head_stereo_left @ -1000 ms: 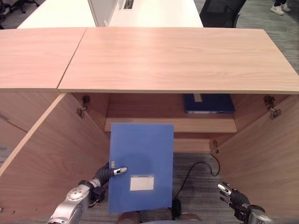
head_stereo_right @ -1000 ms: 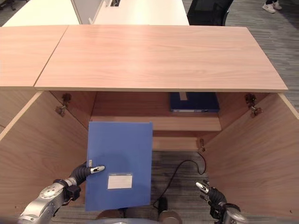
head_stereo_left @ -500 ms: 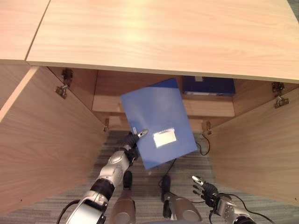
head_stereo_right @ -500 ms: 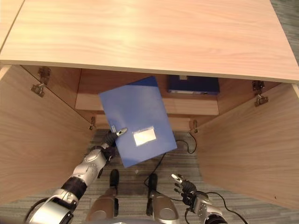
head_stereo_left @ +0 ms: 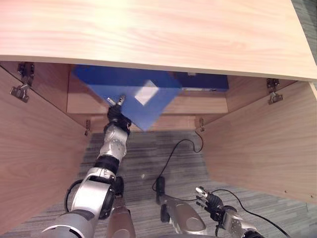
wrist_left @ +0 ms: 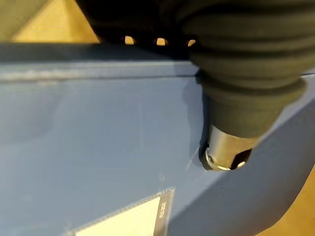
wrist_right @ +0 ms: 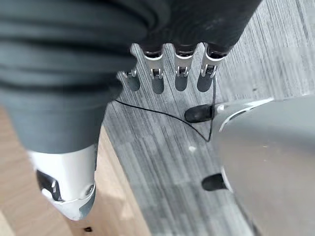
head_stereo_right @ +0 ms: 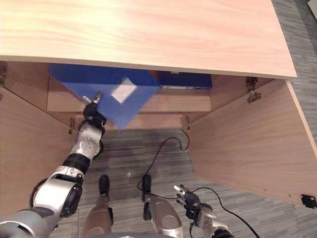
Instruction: Put the empty folder in the office cabinet
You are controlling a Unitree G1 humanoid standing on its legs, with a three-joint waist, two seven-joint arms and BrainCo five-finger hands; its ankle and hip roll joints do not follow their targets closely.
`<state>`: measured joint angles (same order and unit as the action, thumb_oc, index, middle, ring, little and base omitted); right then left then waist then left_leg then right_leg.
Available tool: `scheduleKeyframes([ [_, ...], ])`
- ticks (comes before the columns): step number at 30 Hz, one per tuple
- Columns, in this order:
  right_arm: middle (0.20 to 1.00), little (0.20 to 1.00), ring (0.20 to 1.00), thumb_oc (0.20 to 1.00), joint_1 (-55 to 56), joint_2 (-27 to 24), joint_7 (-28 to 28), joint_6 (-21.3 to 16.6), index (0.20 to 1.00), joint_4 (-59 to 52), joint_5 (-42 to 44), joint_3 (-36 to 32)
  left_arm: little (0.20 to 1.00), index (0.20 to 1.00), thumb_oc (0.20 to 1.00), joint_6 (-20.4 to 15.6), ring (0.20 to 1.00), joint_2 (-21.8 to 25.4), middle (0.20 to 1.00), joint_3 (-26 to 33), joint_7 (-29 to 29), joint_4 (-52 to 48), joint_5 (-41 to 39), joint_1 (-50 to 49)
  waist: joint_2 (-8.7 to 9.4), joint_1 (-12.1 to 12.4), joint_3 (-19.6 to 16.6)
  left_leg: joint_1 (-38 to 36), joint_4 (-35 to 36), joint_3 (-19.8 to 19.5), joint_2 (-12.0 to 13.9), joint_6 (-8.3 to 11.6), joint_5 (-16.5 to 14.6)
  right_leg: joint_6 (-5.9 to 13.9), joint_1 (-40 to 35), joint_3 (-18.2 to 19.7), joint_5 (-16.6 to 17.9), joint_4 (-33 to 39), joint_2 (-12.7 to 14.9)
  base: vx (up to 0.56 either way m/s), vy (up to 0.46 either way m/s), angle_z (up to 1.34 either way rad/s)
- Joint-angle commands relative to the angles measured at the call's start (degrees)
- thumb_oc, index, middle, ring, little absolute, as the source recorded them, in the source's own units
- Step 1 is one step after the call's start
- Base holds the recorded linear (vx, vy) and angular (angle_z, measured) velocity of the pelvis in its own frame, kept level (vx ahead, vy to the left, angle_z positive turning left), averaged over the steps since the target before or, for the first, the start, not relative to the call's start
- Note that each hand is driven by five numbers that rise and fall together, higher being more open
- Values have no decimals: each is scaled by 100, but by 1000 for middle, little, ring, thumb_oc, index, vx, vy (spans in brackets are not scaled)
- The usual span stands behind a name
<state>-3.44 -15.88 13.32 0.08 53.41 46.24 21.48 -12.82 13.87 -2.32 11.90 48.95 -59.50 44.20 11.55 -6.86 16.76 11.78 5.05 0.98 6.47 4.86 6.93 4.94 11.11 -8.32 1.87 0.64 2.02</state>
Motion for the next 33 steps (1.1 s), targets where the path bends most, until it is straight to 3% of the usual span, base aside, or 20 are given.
scheduleKeyframes([
  [1,1000,1000,1000,1000,120,11,-28,-191,1000,-383,347,156,200,200,200,-521,200,129,200,16,-5,283,-297,852,155,142,-198,-48,-197,156,453,307,-317,431,658,89,-123,-723,177,8,-31,-3],
  [6,1000,1000,1000,1000,127,30,-22,-248,1000,-511,547,278,200,200,200,-671,200,262,200,234,101,523,-668,1307,268,98,-171,11,-224,149,501,325,-340,441,716,77,-113,-731,143,0,-6,-1],
  [10,1000,1000,1000,1000,85,-13,-124,-332,1000,-499,800,232,200,200,200,-793,200,617,200,475,187,786,-1125,1838,376,57,4,392,-633,89,533,302,-479,417,1026,52,-165,-998,149,-42,-24,1],
  [22,1000,1000,1000,1000,165,-139,-150,-425,1000,-655,1022,244,200,200,200,-772,200,859,200,181,187,863,-1244,2544,527,19,210,1518,-1475,-342,382,212,-711,405,1671,-145,-177,-1425,253,-21,-51,15],
  [25,1000,1000,1000,1000,181,-154,-162,-438,1000,-684,1059,257,200,200,200,-769,200,847,200,82,216,877,-1264,2705,554,-20,182,1640,-1651,-473,381,213,-979,429,1752,-63,-386,-1604,218,39,-29,10],
  [26,1000,1000,1000,1000,184,-157,-163,-439,1000,-687,1063,259,200,200,200,-770,200,845,200,82,218,878,-1263,2707,580,-8,221,1726,-1699,-418,358,196,-842,385,1812,-146,-259,-1605,262,109,-24,14],
  [27,1000,1000,1000,1000,169,-172,-163,-451,1000,-682,1078,261,200,200,200,-761,200,868,200,34,225,876,-1266,2803,566,-38,185,1795,-1839,-506,353,197,-1087,419,1878,-67,-452,-1770,216,9,-22,18],
  [30,1000,1000,1000,1000,172,-260,-155,-475,1000,-773,1113,269,200,200,200,-733,200,977,200,-91,234,905,-1253,3043,596,-84,169,2173,-2279,-579,313,162,-1254,378,2142,-48,-563,-2106,218,29,-24,17],
  [33,1000,1000,1000,1000,216,-375,-167,-516,1000,-926,1178,252,200,200,200,-636,200,1149,200,-250,209,1039,-1260,3420,543,-187,100,2914,-3256,-773,238,26,-1659,287,2721,-42,-863,-2915,216,5,8,20],
])
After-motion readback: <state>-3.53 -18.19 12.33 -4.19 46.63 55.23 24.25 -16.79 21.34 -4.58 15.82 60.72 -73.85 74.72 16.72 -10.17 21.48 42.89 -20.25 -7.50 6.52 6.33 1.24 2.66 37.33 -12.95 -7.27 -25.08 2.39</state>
